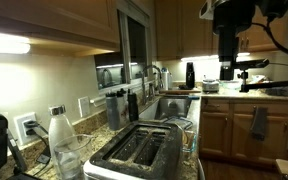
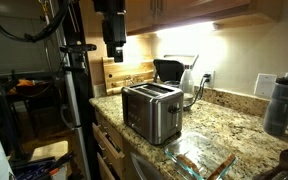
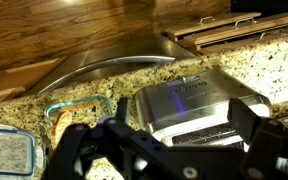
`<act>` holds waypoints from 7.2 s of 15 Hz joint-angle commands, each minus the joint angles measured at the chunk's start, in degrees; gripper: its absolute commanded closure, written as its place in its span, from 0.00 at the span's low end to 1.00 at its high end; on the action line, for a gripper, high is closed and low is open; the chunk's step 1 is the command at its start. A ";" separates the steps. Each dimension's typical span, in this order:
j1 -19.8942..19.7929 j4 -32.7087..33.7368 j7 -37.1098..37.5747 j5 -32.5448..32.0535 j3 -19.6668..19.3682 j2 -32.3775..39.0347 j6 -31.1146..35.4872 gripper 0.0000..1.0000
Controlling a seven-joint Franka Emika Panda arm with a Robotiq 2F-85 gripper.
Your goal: Put the slices of bread from the glass bowl in the toaster
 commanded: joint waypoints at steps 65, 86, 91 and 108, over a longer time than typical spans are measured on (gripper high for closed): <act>-13.22 -6.34 44.84 1.51 0.88 18.79 28.23 0.00; -14.77 -6.75 55.31 -4.78 0.59 31.50 41.37 0.00; -14.86 -6.11 58.61 -7.79 -0.42 34.28 42.45 0.00; -12.96 0.03 63.57 -12.09 -4.87 44.83 45.92 0.00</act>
